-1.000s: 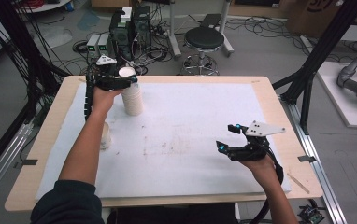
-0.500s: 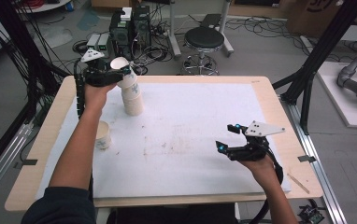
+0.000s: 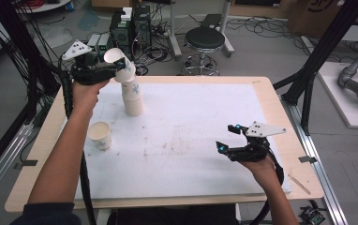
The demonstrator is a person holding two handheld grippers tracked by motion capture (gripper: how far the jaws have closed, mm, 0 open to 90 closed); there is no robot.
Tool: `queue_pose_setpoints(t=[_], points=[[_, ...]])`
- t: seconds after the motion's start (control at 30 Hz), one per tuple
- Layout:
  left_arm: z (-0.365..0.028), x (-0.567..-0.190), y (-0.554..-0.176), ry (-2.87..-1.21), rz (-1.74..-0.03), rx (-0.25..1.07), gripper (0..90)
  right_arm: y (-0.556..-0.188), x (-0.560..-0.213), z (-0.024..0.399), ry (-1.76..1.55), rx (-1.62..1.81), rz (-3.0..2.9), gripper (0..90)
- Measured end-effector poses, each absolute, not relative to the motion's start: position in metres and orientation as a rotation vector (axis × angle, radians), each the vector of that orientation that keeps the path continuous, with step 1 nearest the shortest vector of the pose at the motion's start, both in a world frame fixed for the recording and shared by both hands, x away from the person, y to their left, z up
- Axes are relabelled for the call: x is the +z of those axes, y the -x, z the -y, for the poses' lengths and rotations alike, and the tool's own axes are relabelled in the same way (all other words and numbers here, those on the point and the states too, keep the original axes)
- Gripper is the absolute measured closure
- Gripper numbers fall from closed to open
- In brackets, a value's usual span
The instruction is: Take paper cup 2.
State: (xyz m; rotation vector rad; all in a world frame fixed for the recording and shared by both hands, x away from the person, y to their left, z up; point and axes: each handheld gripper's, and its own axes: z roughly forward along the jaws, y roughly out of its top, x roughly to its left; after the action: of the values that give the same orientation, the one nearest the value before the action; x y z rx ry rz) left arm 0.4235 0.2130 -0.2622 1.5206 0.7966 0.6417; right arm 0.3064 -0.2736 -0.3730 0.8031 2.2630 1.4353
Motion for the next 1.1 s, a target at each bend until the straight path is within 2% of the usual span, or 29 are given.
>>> queue_pose_setpoints(t=[0.4,1.1], points=[[-0.183,-0.269,-0.385,-1.58,-0.611,0.509,36.3,-0.306,-0.375,0.27,-0.791,1.431,-2.29,20.7],[-0.136,-0.307,-0.348,-1.674,-0.454,0.346,36.0,-0.309,-0.377,0.26,-0.729,1.456,-2.364,20.6]])
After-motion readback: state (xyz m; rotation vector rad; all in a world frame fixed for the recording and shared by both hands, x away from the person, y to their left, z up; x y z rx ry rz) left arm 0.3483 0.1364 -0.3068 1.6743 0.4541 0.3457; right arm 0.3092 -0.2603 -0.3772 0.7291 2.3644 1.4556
